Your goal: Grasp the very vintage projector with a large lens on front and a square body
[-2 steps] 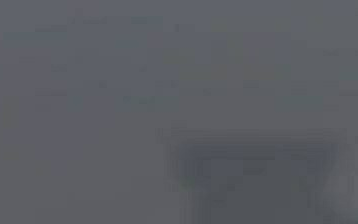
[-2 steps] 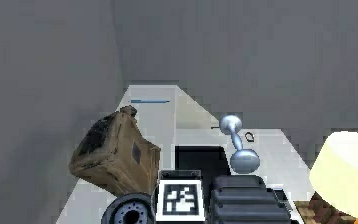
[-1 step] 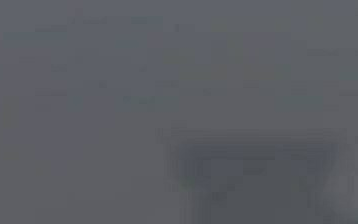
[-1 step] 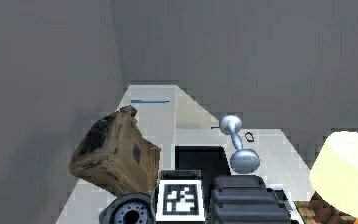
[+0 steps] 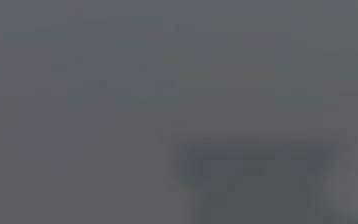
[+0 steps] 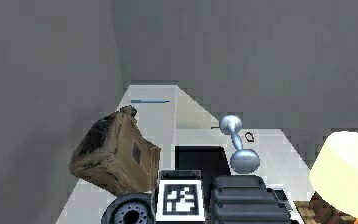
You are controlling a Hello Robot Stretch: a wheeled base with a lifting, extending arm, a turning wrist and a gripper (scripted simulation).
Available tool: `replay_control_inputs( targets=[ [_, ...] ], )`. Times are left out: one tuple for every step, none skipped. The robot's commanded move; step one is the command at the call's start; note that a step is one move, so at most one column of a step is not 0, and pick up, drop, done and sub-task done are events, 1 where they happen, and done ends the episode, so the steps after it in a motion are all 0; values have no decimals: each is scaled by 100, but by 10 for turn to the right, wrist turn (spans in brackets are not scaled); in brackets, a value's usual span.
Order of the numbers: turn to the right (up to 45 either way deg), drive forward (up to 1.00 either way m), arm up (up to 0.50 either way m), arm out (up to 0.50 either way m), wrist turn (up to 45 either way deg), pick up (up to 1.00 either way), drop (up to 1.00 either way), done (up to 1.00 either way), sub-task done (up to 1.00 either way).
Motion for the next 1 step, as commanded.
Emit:
replay_control_inputs(
  targets=[
    [0, 0, 0, 0, 450, 0, 0, 0, 0]
  ],
)
